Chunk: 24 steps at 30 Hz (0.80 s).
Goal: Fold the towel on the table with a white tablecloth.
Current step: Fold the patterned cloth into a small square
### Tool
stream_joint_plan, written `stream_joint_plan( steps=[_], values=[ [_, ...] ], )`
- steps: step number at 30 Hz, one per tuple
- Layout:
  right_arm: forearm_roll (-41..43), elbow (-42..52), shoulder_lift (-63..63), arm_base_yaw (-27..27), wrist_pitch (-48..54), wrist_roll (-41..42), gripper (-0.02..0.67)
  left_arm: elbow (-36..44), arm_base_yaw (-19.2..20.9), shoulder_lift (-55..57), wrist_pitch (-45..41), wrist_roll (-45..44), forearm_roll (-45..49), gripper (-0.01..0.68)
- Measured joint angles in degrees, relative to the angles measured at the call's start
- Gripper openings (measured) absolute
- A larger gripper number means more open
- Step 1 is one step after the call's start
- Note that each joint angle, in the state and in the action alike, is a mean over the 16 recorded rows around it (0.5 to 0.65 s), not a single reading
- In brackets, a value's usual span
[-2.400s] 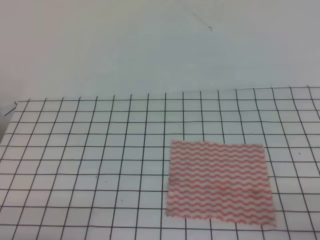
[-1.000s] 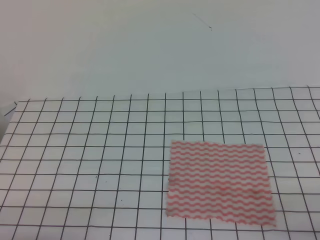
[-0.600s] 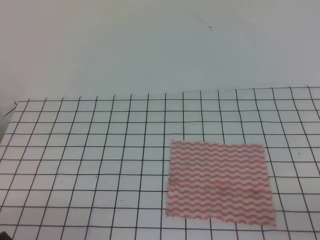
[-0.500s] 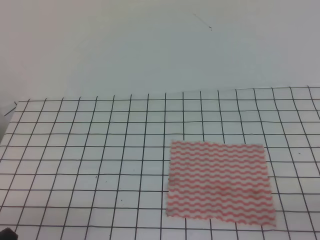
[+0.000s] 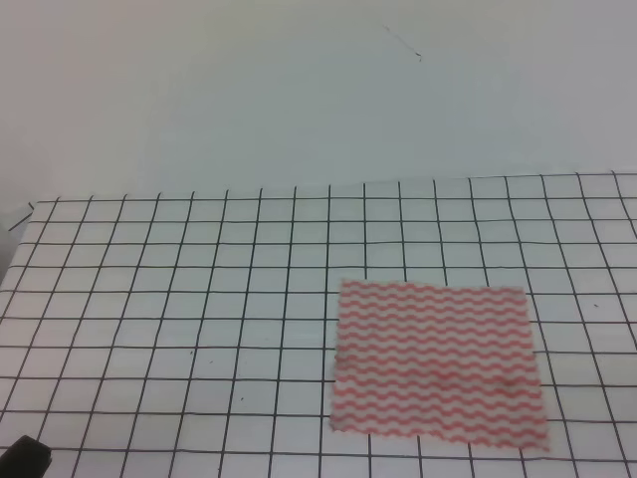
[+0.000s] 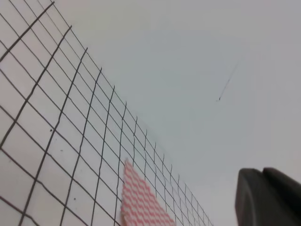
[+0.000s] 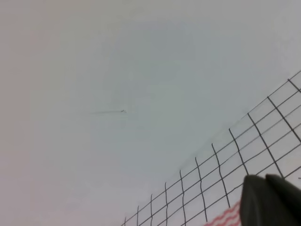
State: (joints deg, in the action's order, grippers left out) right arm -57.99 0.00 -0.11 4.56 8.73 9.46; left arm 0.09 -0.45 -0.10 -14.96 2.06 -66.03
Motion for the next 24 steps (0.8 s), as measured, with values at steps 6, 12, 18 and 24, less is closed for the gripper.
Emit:
stream_joint_plan(
  steps=[6, 12, 18, 24],
  values=[
    [-3.0, 0.0, 0.0, 0.0, 1.4, 1.6, -0.001, 0.0, 0.0, 0.0, -0.6, -2.0, -2.1, 0.000],
    [-5.3, -2.0, 0.0, 0.0, 7.6, 8.4, -0.002, -0.8, 0.0, 0.0, -5.4, -12.8, -5.3, 0.000],
    [-4.9, -6.9, 0.0, 0.0, 15.4, 18.5, -0.002, -3.4, 0.0, 0.1, -11.2, -29.9, -10.0, 0.000],
    [-1.5, -13.1, 2.4, 0.0, 23.2, 25.2, -0.002, -6.9, 0.0, 0.5, -14.4, -42.6, -12.0, 0.000]
  ],
)
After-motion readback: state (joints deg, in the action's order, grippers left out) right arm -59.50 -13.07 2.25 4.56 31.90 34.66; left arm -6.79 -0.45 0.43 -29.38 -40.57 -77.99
